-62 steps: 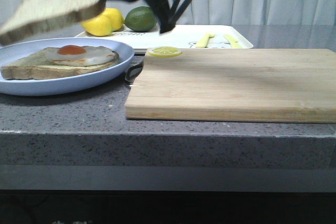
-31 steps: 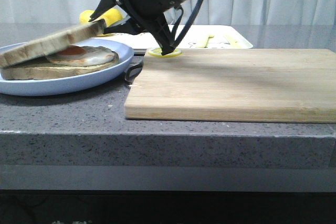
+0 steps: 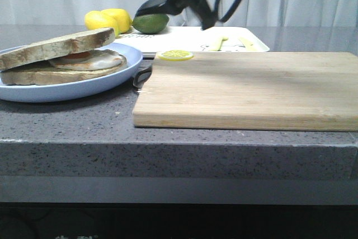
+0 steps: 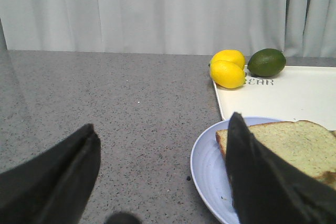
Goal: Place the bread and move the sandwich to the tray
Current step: 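Open the right gripper and withdraw it from the sandwich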
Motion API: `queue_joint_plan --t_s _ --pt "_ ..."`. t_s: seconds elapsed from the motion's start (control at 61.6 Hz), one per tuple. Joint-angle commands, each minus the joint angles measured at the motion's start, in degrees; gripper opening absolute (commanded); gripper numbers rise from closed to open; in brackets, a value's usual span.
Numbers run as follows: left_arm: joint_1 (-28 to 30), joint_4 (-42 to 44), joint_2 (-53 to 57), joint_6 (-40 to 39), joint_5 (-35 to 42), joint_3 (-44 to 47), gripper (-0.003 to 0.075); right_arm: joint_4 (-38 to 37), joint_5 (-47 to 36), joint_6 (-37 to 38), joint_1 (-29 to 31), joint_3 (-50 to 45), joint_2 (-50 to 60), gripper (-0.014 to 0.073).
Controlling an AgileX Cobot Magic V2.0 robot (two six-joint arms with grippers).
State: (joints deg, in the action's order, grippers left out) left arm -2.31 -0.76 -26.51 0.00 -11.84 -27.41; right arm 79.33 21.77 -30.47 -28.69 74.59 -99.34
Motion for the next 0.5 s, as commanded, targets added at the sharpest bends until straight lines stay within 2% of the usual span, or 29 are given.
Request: queue_joint_plan --t_s 0.0,0.065,0.227,0.389,0.487 --pt "0.12 -0.06 -0.67 0.0 4.73 -2.09 0.0489 -6.35 2.99 -0.87 1.39 0.39 6.73 0.0286" --pt "0.12 -0.06 -0.67 0.0 4.73 -2.09 0.0489 -11.27 5.77 -0.87 2.5 0.19 8.88 0.0213" --pt "0.12 -0.06 -0.67 0.0 4.73 -2.09 0.0489 -18.58 16.46 -0.87 7.49 0.19 13.77 -0.0068" --pt "0.12 -0.06 -0.67 0.0 4.73 -2.09 0.0489 -24.56 25.86 -0.82 15.41 0.19 18.32 -0.0061" --pt "0.12 -0.06 -0.67 0.0 4.73 -2.09 0.0489 -35.89 28.78 5.16 20.7 0.19 21.55 -0.0061"
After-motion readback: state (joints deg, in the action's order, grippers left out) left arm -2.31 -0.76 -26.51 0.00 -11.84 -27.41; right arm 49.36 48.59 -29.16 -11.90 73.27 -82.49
